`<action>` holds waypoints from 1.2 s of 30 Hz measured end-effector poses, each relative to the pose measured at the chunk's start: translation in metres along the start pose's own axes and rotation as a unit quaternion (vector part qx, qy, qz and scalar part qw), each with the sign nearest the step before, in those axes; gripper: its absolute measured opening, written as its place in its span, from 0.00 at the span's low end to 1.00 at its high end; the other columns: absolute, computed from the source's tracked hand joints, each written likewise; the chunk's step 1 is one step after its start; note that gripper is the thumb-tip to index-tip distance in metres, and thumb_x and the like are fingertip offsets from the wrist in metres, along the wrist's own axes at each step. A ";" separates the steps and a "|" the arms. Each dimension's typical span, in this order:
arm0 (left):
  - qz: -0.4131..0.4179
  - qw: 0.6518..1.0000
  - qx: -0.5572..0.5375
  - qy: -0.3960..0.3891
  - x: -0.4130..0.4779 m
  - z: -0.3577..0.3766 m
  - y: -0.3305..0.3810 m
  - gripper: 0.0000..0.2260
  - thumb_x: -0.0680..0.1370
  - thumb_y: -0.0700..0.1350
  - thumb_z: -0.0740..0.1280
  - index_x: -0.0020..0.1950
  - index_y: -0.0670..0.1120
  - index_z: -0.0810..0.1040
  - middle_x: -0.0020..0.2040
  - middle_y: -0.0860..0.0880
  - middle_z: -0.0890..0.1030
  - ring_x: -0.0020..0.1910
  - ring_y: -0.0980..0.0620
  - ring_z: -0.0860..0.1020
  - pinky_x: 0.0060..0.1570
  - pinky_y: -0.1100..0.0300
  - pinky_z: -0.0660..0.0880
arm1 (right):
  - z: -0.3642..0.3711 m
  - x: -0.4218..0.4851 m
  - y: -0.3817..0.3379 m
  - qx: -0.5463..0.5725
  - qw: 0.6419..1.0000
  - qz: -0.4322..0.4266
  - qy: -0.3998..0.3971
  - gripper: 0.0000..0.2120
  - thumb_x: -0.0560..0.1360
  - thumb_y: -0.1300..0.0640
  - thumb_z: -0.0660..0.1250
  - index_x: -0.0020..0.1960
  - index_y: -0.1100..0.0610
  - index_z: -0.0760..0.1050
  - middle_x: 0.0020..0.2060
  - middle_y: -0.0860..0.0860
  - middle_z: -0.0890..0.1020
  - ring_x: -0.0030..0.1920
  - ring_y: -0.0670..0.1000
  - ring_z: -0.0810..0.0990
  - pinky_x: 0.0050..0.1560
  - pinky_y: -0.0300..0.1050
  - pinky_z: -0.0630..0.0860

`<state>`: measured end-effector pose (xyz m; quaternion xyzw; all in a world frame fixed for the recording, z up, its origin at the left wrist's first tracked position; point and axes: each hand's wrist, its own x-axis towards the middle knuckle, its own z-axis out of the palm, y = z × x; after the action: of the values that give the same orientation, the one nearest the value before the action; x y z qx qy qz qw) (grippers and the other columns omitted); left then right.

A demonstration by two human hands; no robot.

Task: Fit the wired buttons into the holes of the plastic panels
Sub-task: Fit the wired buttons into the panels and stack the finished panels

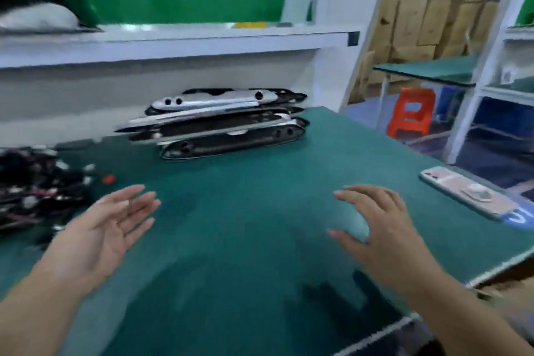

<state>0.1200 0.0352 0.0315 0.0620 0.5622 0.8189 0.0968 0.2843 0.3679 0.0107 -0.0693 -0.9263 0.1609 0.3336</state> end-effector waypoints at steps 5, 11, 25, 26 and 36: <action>0.048 0.986 -0.028 0.157 0.005 -0.074 0.008 0.13 0.80 0.35 0.52 0.52 0.44 0.76 0.41 0.49 0.85 0.42 0.53 0.84 0.47 0.58 0.80 | 0.098 0.074 -0.050 0.034 0.996 -0.041 -0.078 0.20 0.70 0.48 0.72 0.60 0.50 0.76 0.59 0.46 0.76 0.63 0.54 0.69 0.62 0.54 0.67; 0.069 0.980 0.069 0.171 0.013 -0.079 -0.014 0.13 0.79 0.29 0.55 0.53 0.40 0.76 0.45 0.40 0.82 0.50 0.45 0.80 0.54 0.55 0.74 | 0.180 0.131 -0.075 -0.005 0.997 0.004 -0.073 0.13 0.76 0.49 0.63 0.60 0.46 0.75 0.59 0.42 0.75 0.64 0.47 0.67 0.62 0.49 0.62; -0.131 0.987 0.093 0.026 0.003 -0.030 -0.003 0.28 0.78 0.27 0.52 0.29 0.47 0.82 0.25 0.48 0.80 0.17 0.55 0.74 0.14 0.67 0.64 | 0.265 0.240 -0.051 -0.223 0.971 0.014 -0.085 0.12 0.78 0.48 0.61 0.61 0.40 0.75 0.53 0.44 0.75 0.57 0.50 0.67 0.52 0.50 0.59; -0.093 0.989 0.099 0.053 0.007 -0.025 0.001 0.25 0.75 0.26 0.56 0.23 0.41 0.80 0.24 0.41 0.78 0.18 0.49 0.76 0.19 0.65 0.69 | 0.267 0.243 -0.050 -0.229 0.969 0.009 -0.089 0.11 0.78 0.48 0.61 0.59 0.40 0.75 0.53 0.44 0.75 0.57 0.50 0.66 0.52 0.50 0.59; 0.033 0.961 0.270 0.048 0.003 -0.049 -0.020 0.18 0.64 0.36 0.69 0.38 0.61 0.84 0.36 0.46 0.85 0.45 0.49 0.84 0.45 0.70 0.75 | 0.251 0.228 -0.049 -0.207 0.972 -0.051 -0.098 0.09 0.81 0.54 0.54 0.51 0.45 0.73 0.49 0.43 0.74 0.56 0.50 0.65 0.54 0.50 0.53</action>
<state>0.1086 -0.0017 -0.0050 0.0648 0.7638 0.6418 0.0223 -0.0521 0.3121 -0.0186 -0.0737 -0.9700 -0.0451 0.2274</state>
